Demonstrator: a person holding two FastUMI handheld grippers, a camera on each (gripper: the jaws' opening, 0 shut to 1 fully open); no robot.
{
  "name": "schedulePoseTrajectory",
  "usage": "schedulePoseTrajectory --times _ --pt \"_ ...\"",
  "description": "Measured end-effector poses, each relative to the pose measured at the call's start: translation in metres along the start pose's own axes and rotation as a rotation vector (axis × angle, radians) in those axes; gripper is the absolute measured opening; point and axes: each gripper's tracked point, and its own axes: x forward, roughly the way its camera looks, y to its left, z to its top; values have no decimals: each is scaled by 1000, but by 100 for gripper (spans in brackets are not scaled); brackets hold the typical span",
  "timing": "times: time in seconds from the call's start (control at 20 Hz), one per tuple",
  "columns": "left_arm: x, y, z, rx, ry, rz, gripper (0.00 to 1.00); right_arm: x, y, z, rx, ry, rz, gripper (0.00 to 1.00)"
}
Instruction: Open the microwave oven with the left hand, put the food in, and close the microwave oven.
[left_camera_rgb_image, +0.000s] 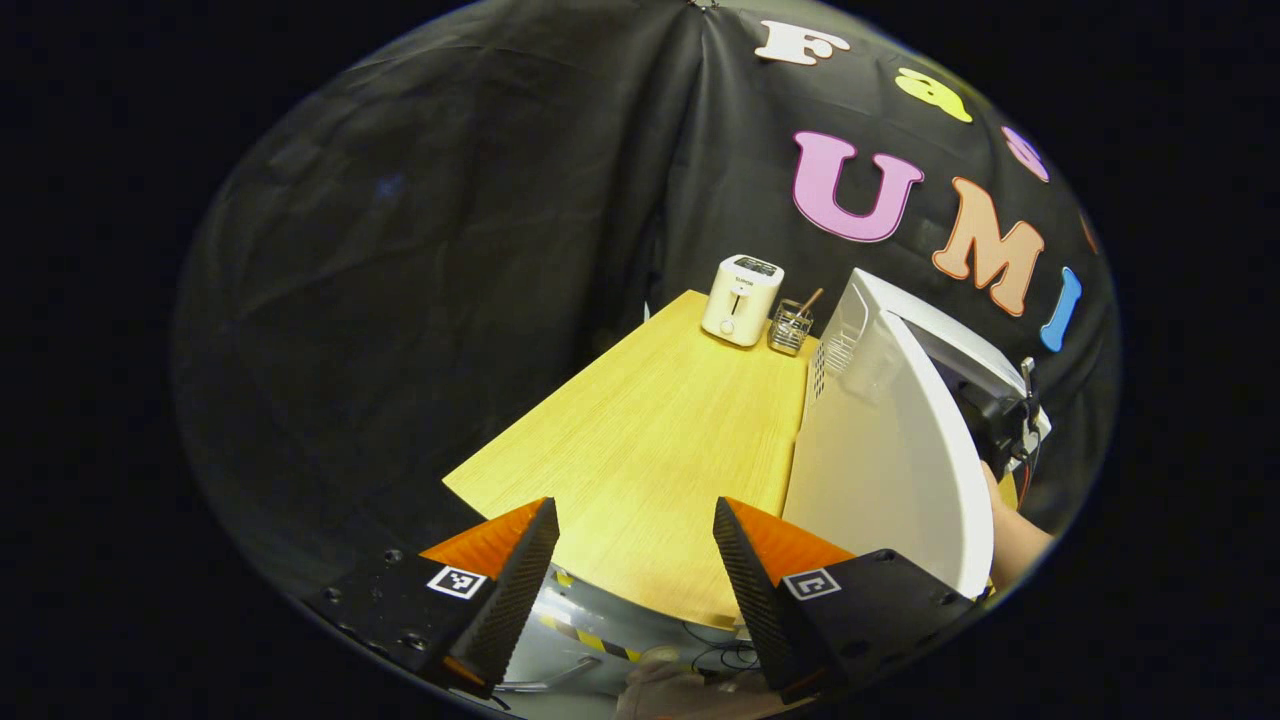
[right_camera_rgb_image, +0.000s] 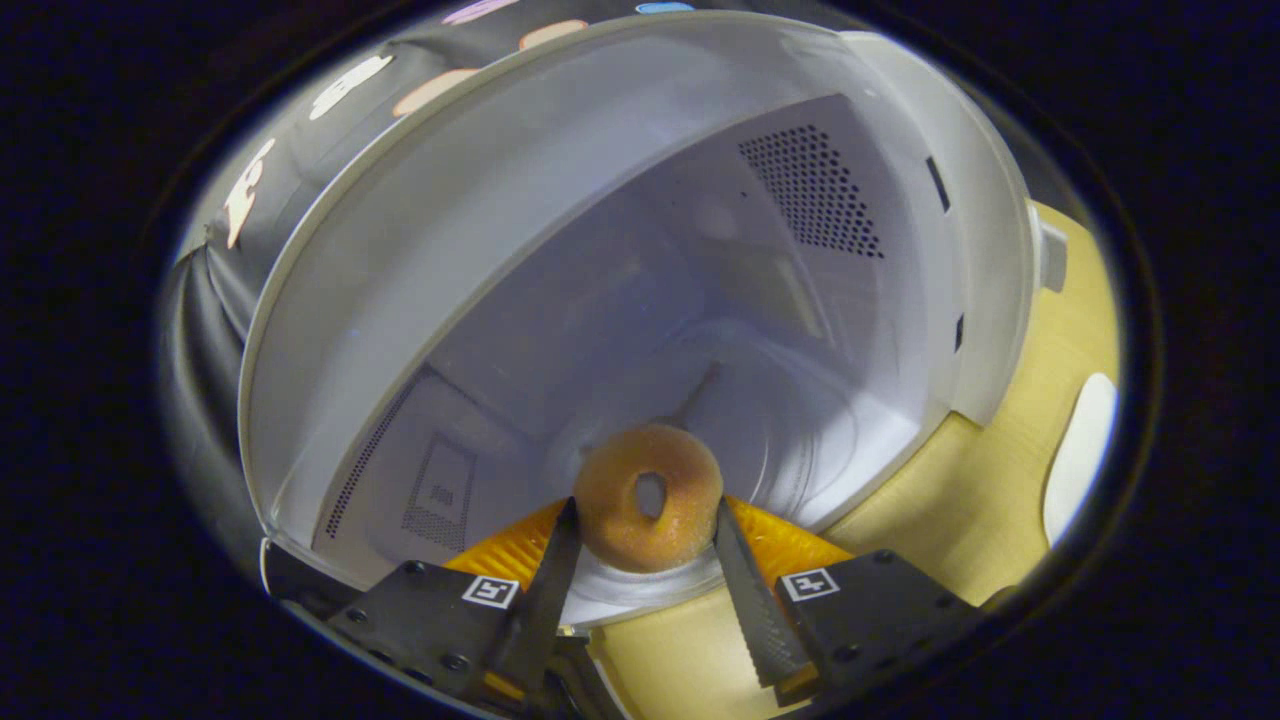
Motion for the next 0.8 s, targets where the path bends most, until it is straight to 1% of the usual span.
schedulePoseTrajectory --times 0.1,0.15,0.2,0.25,0.35,0.4,0.5,0.55,0.6,0.65,0.7,0.75,0.8 --pt "0 -2 -3 -8 8 7 92 6 -2 -1 -4 0 -17 72" --pt "-2 -2 -3 -11 7 10 96 8 -6 -3 5 16 -33 72" --pt "-3 -3 -2 -12 5 12 92 8 -5 -6 20 34 -33 82" --pt "-3 -3 -2 -12 4 17 92 8 -2 -4 25 36 -20 72" --pt "-3 -3 -1 -12 8 23 92 3 -1 1 18 19 -9 80" --pt "-3 -4 -2 -9 9 22 92 0 -2 5 11 9 -14 91" --pt "-2 -6 -2 3 12 15 92 -6 -6 10 1 -3 -30 90" --pt "-2 -9 -2 8 12 8 87 -11 -8 13 -6 -5 -32 90" --pt "0 -11 -3 10 19 -1 83 -15 -9 14 -13 -4 -33 99" --pt "1 -14 -3 11 27 -13 82 -21 -11 15 -24 -4 -31 99" --pt "3 -16 -3 12 30 -21 77 -27 -13 16 -35 0 -36 100" --pt "4 -19 -2 14 31 -34 74 -35 -13 15 -45 4 -30 91" --pt "4 -22 -1 21 27 -43 69 -44 -11 17 -59 6 -15 90"
